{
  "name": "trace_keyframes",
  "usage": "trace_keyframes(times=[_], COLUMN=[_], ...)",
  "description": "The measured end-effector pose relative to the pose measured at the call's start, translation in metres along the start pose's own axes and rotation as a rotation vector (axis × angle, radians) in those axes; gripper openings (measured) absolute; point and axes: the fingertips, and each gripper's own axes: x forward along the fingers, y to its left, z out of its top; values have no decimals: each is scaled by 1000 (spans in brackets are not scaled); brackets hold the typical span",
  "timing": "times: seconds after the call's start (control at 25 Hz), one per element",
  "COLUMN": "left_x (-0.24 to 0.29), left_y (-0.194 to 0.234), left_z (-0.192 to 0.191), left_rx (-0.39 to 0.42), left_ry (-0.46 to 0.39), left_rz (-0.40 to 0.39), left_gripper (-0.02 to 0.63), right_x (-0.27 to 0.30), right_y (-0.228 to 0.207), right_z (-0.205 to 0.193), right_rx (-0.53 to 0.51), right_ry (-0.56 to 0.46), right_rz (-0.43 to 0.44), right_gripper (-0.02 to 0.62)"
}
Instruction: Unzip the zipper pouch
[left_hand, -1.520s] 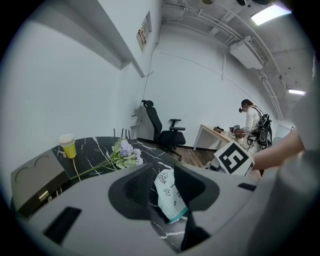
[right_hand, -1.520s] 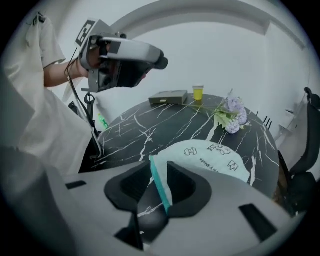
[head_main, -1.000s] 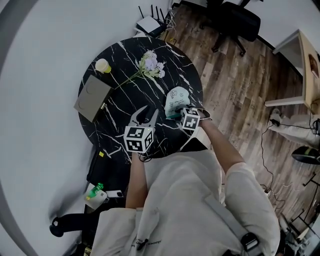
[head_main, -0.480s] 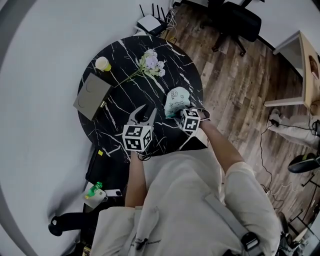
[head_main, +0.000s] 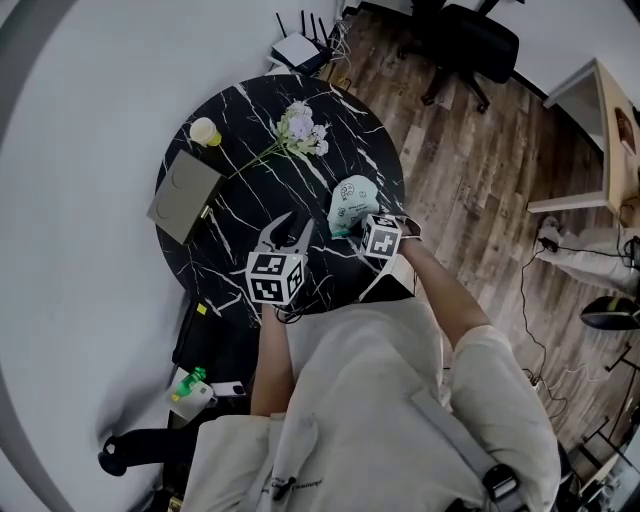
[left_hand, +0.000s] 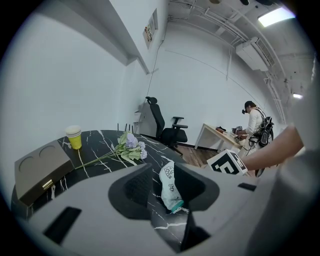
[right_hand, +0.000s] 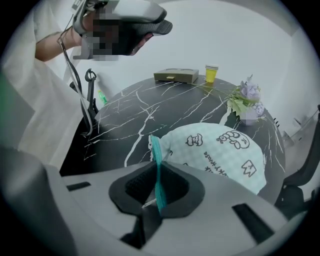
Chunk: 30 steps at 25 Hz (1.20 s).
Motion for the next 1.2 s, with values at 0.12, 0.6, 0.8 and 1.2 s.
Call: trace_keyframes(times=[0.12, 0.6, 0.8, 1.2], left_x=[-1, 1, -1, -4], left_y=[-1, -10, -15, -19], left_z=[-1, -1, -1, -3], left_rx=[-2, 17, 28, 34], left_ry=[-3, -1, -2, -6], left_rz=[-4, -29, -39, -70], left_gripper=[141, 141, 141, 141], right_x=[-10, -61, -77, -103], right_y=[3, -6, -11, -24], right_z=[5, 26, 34, 49], right_rx=[25, 36, 14, 37], right_ry=[-49, -153, -160, -201], right_rz=[26, 3, -25, -61], right_gripper=[34, 34, 34, 32])
